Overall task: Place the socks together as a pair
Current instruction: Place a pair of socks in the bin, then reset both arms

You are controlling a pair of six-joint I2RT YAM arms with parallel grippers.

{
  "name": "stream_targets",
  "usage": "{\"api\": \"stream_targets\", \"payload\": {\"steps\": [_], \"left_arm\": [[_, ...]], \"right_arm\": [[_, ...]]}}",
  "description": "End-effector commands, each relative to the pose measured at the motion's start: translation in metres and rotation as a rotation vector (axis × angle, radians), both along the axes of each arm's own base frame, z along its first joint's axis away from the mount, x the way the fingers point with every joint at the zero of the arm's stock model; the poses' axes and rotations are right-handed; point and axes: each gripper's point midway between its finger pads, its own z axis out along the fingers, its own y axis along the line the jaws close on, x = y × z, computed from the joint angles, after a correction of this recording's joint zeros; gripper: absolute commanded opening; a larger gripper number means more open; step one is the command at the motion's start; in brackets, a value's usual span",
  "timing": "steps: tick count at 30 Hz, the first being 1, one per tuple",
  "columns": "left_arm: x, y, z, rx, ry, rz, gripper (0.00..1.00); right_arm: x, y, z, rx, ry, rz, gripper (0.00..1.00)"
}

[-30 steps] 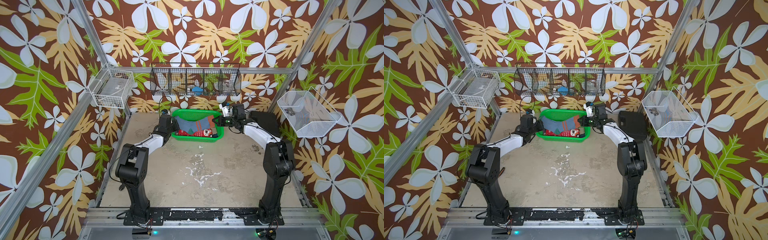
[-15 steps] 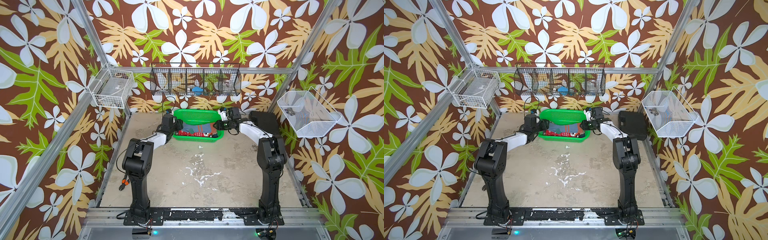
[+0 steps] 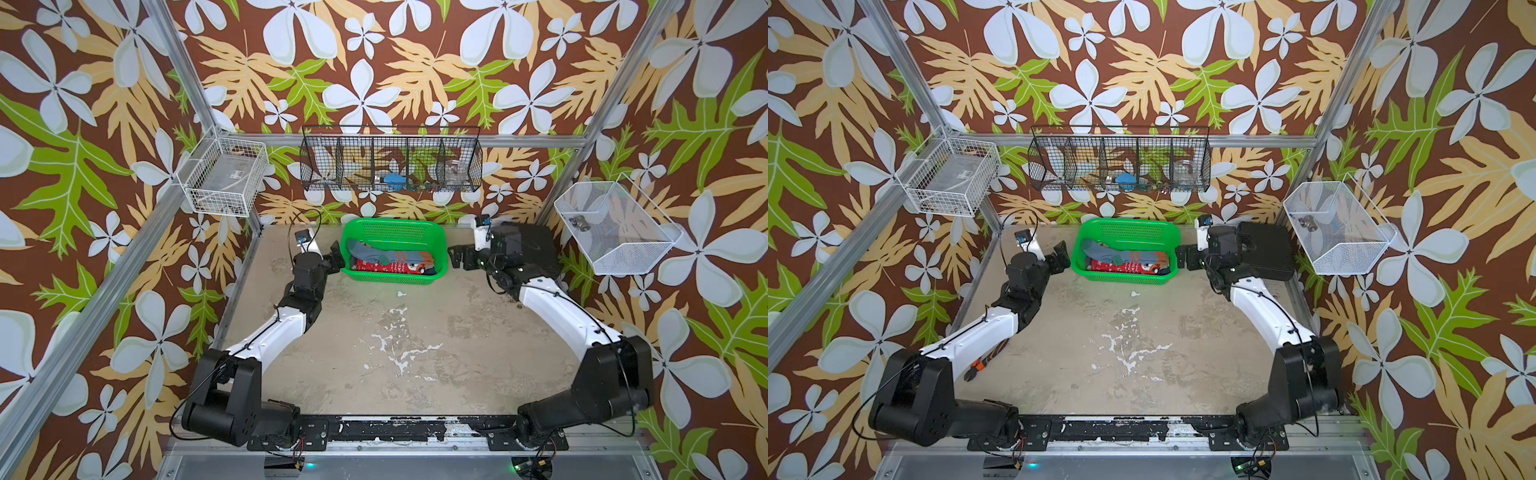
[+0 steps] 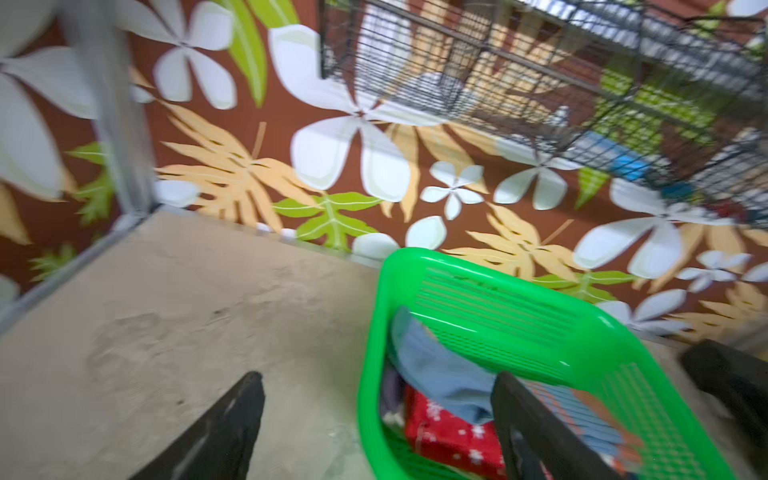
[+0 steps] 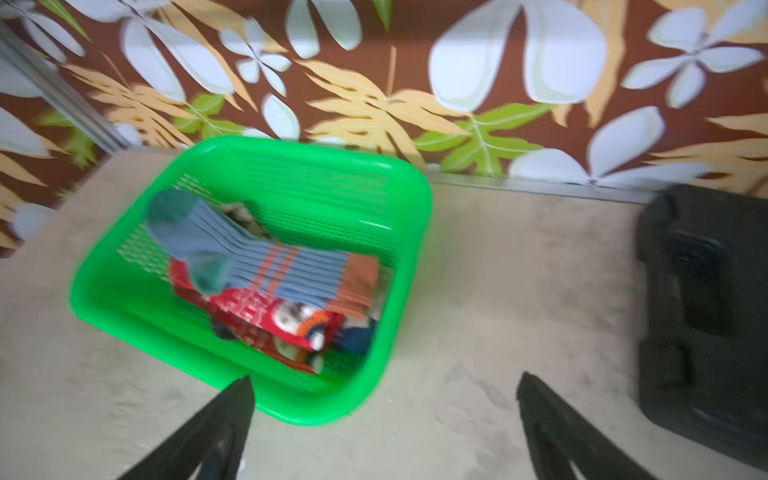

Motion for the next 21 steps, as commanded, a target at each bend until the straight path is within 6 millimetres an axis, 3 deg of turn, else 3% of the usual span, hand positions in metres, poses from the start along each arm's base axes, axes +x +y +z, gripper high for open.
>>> {"api": "stream_targets", "payload": {"steps": [1, 3, 6, 12, 14, 17, 21], "left_arm": [[-0.027, 0.042, -0.030, 0.173, 0.017, 0.182, 0.91], [-0.042, 0.047, -0.054, 0.249, 0.018, 0.173, 0.93], [-0.050, 0.050, -0.060, 0.239, 0.031, 0.152, 0.97], [-0.074, 0.068, -0.075, 0.227, -0.058, 0.188, 0.97], [-0.073, 0.077, -0.084, 0.191, -0.065, 0.186, 1.00], [-0.073, 0.070, -0.087, 0.167, -0.067, 0.104, 1.00], [-0.080, 0.060, -0.091, 0.176, -0.096, 0.029, 1.00]], "right_arm": [[-0.005, -0.066, -0.005, -0.153, -0.157, -0.225, 1.00], [-0.019, -0.094, -0.022, -0.173, -0.215, -0.270, 1.00], [-0.036, -0.118, -0.043, -0.133, -0.299, -0.316, 1.00], [-0.034, -0.115, -0.083, -0.069, -0.246, -0.254, 1.00], [-0.037, -0.116, -0.093, -0.068, -0.241, -0.258, 1.00], [-0.050, -0.124, -0.090, -0.061, -0.302, -0.319, 1.00], [-0.078, -0.122, -0.080, -0.047, -0.410, -0.311, 1.00]]}}
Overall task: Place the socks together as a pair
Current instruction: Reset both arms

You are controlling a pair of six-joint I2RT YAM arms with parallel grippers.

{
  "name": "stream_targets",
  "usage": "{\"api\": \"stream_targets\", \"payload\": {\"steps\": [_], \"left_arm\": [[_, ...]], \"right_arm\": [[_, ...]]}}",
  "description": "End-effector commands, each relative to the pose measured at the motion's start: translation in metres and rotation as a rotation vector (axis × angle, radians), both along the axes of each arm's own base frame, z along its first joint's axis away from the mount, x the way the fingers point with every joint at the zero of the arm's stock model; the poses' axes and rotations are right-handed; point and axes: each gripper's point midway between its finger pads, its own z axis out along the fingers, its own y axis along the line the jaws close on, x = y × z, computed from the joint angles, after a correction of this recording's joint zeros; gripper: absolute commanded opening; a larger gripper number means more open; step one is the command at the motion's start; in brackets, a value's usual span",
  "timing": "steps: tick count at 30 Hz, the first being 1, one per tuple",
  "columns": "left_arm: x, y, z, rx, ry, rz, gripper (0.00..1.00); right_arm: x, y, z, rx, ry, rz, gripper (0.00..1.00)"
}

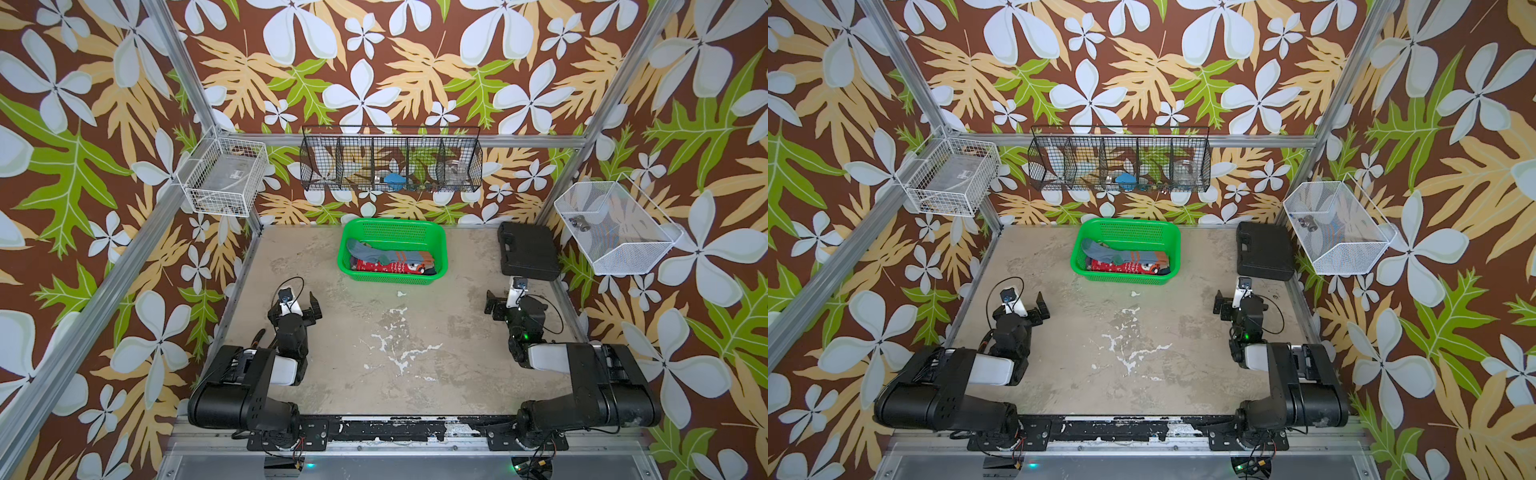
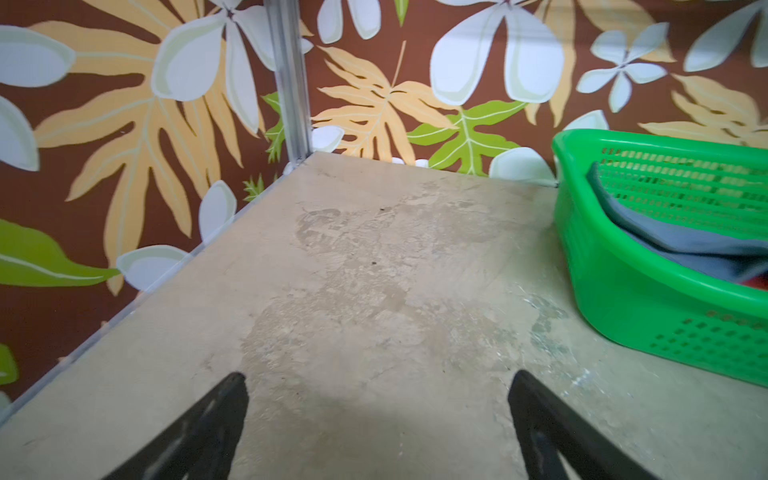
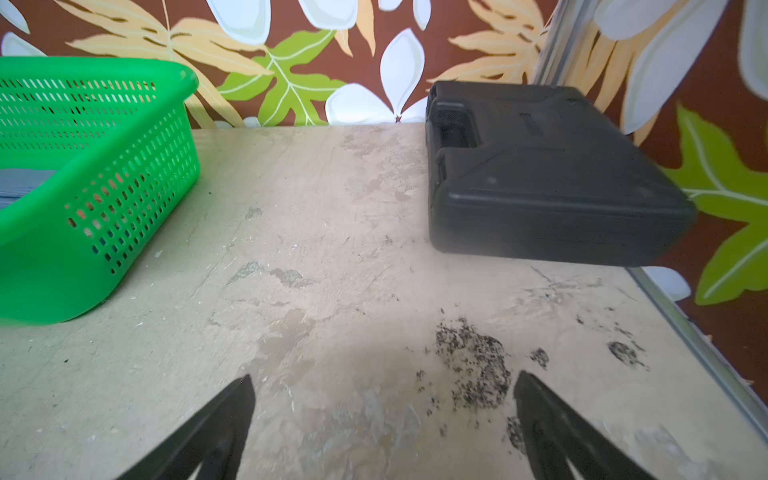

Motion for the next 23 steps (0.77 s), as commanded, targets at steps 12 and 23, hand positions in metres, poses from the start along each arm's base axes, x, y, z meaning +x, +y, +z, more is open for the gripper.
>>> {"api": "stream_targets", "payload": {"steps": [12, 23], "left_arm": [[0.0118, -0.0247, 0.0294, 0.011, -0.114, -0.150, 1.00], [0.0124, -0.0253, 0.0285, 0.012, -0.110, -0.154, 1.00]], "right_arm": [[-0.0142, 0.0008, 0.0344, 0.006, -0.244, -0.003, 1.00], [-0.0185, 0.0007, 0.0363, 0.005, -0.258, -0.004, 1.00]]}}
